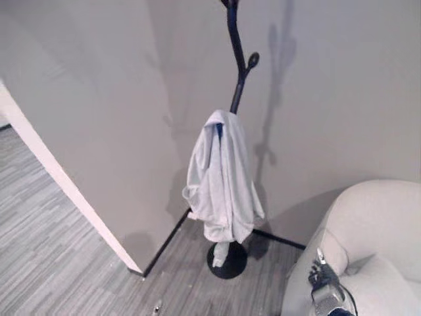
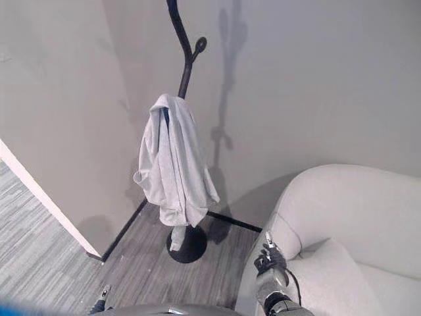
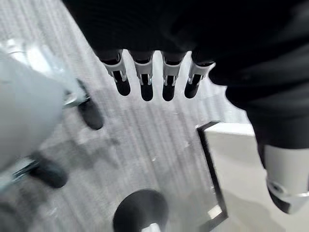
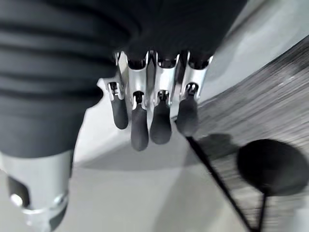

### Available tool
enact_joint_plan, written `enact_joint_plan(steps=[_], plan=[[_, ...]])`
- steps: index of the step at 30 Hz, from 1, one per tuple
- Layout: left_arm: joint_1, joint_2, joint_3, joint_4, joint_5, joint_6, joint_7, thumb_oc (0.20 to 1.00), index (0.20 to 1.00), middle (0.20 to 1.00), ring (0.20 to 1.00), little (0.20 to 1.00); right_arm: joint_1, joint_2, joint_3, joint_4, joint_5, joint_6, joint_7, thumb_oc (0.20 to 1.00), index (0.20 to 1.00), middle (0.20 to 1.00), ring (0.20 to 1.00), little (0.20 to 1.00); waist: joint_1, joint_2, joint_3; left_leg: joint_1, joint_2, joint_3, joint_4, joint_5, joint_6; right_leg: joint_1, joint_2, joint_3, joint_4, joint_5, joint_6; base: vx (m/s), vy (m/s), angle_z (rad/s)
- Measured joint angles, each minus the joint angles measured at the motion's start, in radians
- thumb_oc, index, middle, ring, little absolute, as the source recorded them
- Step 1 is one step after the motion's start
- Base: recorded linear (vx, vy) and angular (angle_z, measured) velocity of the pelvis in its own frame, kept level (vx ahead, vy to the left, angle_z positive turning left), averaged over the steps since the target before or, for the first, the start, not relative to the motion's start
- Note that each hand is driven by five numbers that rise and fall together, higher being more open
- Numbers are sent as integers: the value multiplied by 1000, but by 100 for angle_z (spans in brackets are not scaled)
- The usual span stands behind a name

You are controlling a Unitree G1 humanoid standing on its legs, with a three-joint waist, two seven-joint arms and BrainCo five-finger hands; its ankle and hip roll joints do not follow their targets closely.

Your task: Hang the clothes on the sofa on the clothes rack.

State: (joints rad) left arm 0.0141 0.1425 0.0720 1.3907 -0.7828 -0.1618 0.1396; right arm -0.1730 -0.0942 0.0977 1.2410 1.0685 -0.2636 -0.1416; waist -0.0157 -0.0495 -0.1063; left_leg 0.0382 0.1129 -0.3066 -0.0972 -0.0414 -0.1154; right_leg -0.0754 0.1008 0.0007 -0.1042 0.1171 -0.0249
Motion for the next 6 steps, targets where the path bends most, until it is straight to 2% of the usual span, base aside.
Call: enact_joint_plan(steps=[6], plan=[[4, -6, -11, 9, 20, 14, -33, 1000, 1000, 1000, 1000, 1000, -1, 9, 6, 103, -146, 69, 21, 1000, 1000, 1000, 1000, 1000, 2, 3, -4, 0, 5, 25, 1, 2, 3, 9, -9, -24, 0, -3, -5, 2, 9, 12]])
